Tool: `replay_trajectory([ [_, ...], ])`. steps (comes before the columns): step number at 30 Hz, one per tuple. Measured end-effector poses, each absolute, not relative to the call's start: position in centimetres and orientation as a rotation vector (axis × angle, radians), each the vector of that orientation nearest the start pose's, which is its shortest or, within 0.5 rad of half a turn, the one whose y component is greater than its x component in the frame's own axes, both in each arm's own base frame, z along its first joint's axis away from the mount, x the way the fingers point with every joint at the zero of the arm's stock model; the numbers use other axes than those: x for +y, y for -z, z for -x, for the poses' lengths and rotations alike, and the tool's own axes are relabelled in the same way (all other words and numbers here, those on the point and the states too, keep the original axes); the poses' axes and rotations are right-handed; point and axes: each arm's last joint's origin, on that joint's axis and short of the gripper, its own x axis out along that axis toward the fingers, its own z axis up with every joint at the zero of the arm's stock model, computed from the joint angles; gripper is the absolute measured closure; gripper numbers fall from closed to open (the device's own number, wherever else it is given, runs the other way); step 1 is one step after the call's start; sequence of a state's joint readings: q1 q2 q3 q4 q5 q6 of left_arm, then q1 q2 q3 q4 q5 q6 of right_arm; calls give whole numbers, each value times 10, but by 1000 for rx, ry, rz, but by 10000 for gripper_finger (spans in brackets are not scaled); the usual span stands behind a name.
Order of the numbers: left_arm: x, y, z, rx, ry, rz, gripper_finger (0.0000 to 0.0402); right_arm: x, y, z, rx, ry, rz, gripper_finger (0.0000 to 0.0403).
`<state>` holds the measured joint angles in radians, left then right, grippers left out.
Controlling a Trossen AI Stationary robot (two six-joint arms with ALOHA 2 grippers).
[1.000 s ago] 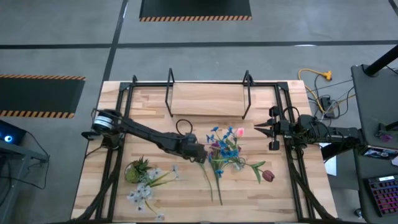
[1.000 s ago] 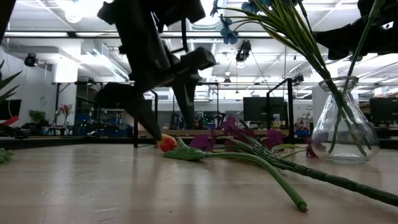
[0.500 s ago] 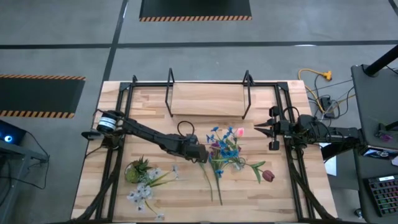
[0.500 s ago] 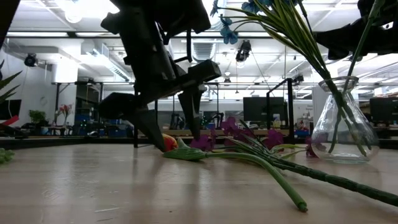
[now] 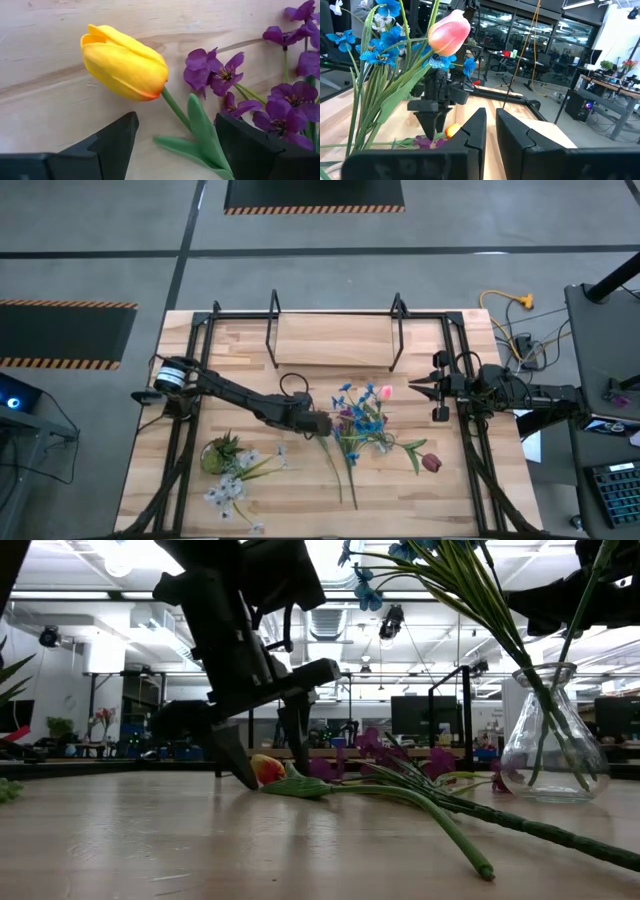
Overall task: Pick and place flowers into a vace then onto a shelf
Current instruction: Put the yellow flower into the left transparent vase
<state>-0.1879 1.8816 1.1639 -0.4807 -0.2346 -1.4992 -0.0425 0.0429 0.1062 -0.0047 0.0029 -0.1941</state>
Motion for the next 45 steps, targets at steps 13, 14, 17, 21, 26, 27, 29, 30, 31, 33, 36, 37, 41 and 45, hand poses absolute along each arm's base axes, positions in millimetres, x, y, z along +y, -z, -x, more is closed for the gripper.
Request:
replay_trajectory([
  [13,-55,-147,-352,926,-883,1076,222,-4,-196,-93,-54,51,196,369],
  [14,-55,-147,-352,932,-880,1068,236,-4,-196,-93,-54,51,196,369],
  [17,-54,-146,-351,961,-859,1055,273,-4,-196,-93,-54,51,196,369],
  [21,-55,-146,-350,1011,-829,1030,307,-4,-196,-93,-54,51,196,369],
  [26,-55,-149,-345,1141,-777,1032,326,-4,-196,-93,-54,51,196,369],
  [27,-55,-150,-343,1161,-767,1043,327,-4,-196,-93,-54,51,196,369],
  [29,-54,-152,-341,1191,-751,1049,328,-4,-196,-93,-54,51,196,369],
  [30,-54,-154,-340,1202,-735,1044,328,-4,-196,-93,-54,51,196,369],
  [31,-53,-155,-340,1217,-724,1039,328,-4,-196,-93,-53,51,196,369],
  [33,-52,-157,-337,1248,-688,1025,328,-4,-195,-93,-48,50,196,369],
  [36,-49,-159,-335,1272,-645,967,328,-4,-195,-93,-47,50,196,369],
  [37,-48,-160,-335,1273,-635,952,328,-4,-195,-93,-47,50,196,369],
  [41,-44,-160,-336,1271,-629,930,328,-4,-195,-93,-47,50,196,369],
  [45,-41,-160,-336,1265,-639,933,318,-4,-195,-93,-47,50,196,369],
])
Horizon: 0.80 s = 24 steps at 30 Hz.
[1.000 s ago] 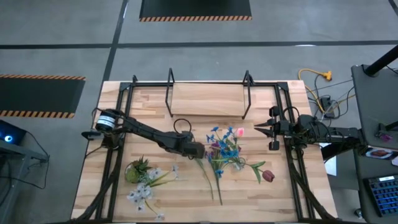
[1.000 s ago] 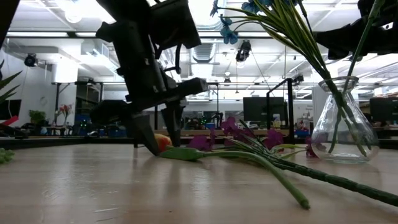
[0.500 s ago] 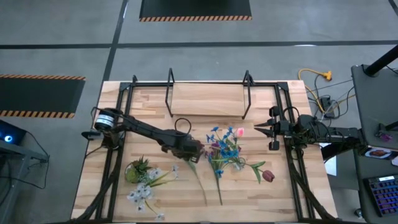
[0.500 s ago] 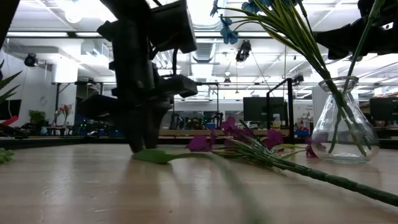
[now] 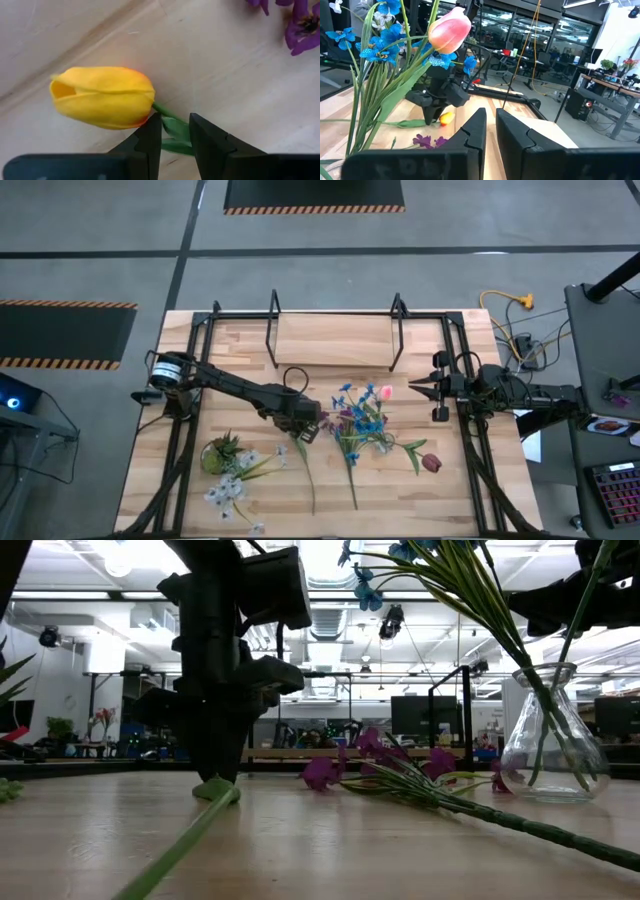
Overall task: Pick and place flowers into a vace then onto a shelf
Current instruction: Put the yellow flower into the left transparent vase
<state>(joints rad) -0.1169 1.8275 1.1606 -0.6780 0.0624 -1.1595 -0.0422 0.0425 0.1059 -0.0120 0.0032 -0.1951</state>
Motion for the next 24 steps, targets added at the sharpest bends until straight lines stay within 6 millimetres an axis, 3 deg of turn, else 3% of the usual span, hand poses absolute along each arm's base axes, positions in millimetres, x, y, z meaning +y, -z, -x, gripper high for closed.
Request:
replay_trajectory([
  [14,-43,-162,-336,1243,-768,1178,204,-4,-194,-93,-36,49,196,369],
  [24,-49,-155,-340,1234,-797,1237,197,-4,-194,-94,-32,49,196,369],
])
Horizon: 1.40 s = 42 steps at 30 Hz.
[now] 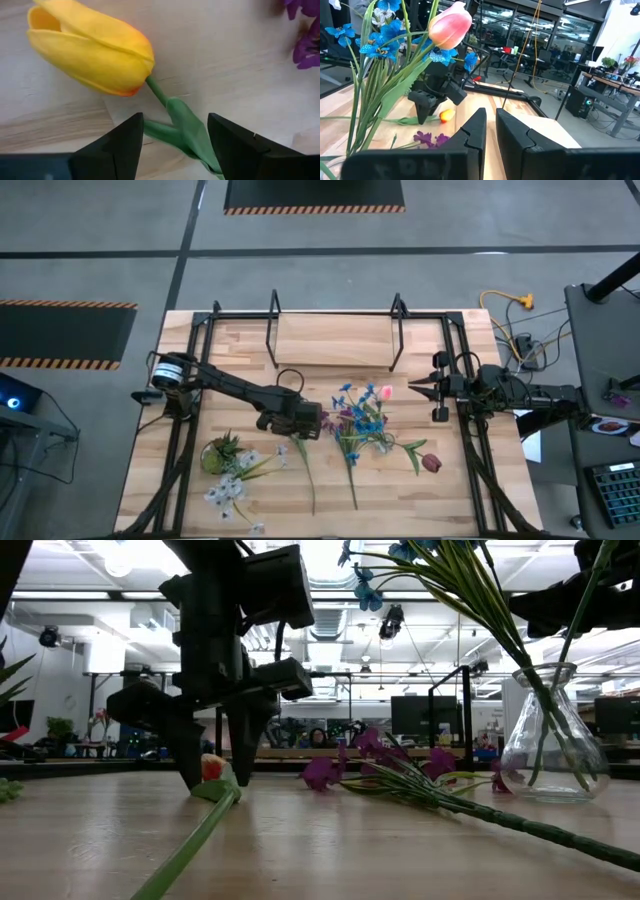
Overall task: Pick and place flowers into a vace then onto a shelf
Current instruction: Put the yellow flower into the left transparent vase
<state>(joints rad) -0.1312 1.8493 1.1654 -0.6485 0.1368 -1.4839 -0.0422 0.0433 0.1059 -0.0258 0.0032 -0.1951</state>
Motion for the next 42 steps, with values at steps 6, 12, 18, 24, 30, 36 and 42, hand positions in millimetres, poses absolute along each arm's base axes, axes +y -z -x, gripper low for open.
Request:
replay_trajectory([
  [6,-49,-149,-340,1268,-791,1206,220,-4,-194,-94,-31,49,196,369],
  [12,-49,-150,-337,1307,-744,1155,275,-4,-194,-94,-31,49,196,369],
  [18,-49,-149,-335,1324,-728,1112,343,-4,-194,-94,-31,49,196,369],
  [24,-49,-154,-334,1327,-688,1079,397,-4,-194,-94,-31,49,196,369],
  [30,-48,-175,-329,1277,-641,1068,401,-4,-194,-94,-31,49,210,369],
  [36,-43,-215,-320,1127,-595,966,401,-4,-194,-94,-31,49,211,369],
  [42,-38,-266,-296,877,-578,799,401,-4,-194,-93,-32,49,211,369],
])
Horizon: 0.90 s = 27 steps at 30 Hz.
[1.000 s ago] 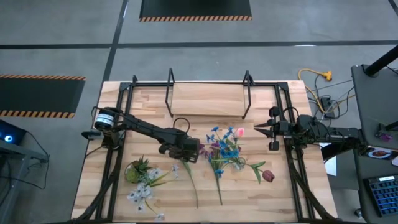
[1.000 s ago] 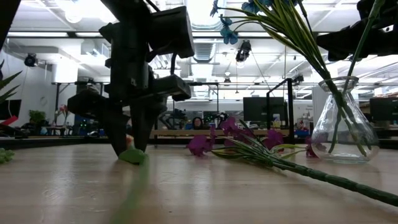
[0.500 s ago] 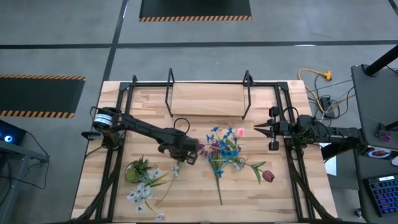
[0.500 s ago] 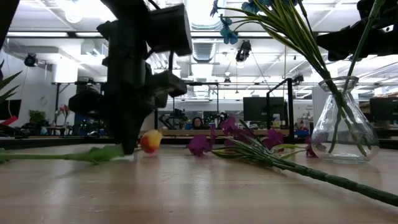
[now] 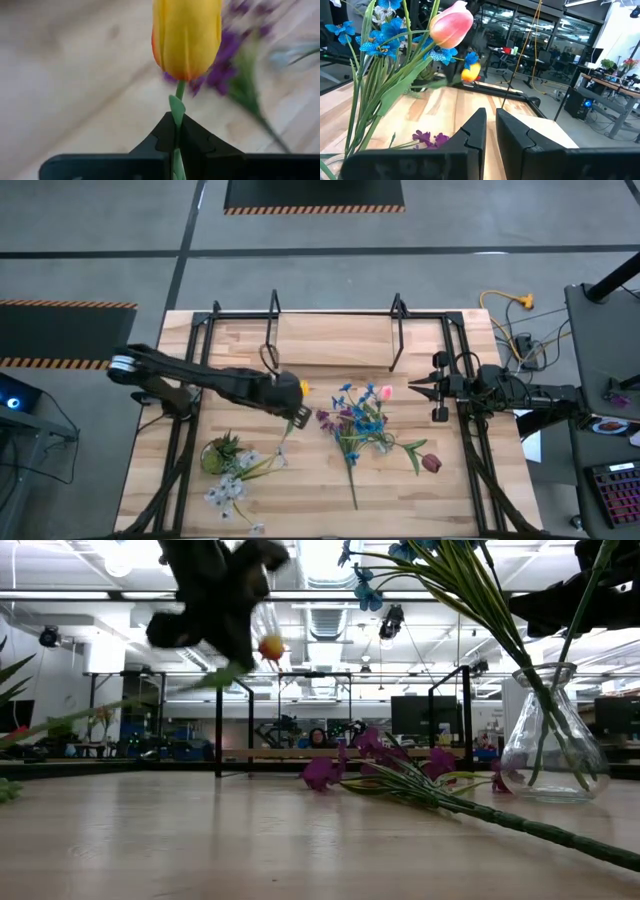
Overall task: Pick and place flowers into a vace then onto a shelf
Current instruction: Put the yellow flower into the left transparent vase
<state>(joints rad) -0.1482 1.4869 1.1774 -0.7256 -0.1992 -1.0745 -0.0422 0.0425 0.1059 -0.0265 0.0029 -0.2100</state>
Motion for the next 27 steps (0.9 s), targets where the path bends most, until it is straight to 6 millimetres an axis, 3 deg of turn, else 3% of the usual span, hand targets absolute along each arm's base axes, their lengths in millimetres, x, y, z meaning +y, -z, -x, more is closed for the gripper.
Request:
replay_trajectory([
  [7,-34,-315,-275,610,-493,603,401,-4,-194,-93,-32,49,211,369],
  [14,-31,-351,-267,376,-426,364,402,-4,-194,-94,-33,49,196,369],
  [20,-35,-383,-244,287,-325,337,402,-4,-194,-94,-34,48,136,369],
  [27,-47,-420,-201,177,-230,333,402,-4,-194,-94,-34,47,104,369],
])
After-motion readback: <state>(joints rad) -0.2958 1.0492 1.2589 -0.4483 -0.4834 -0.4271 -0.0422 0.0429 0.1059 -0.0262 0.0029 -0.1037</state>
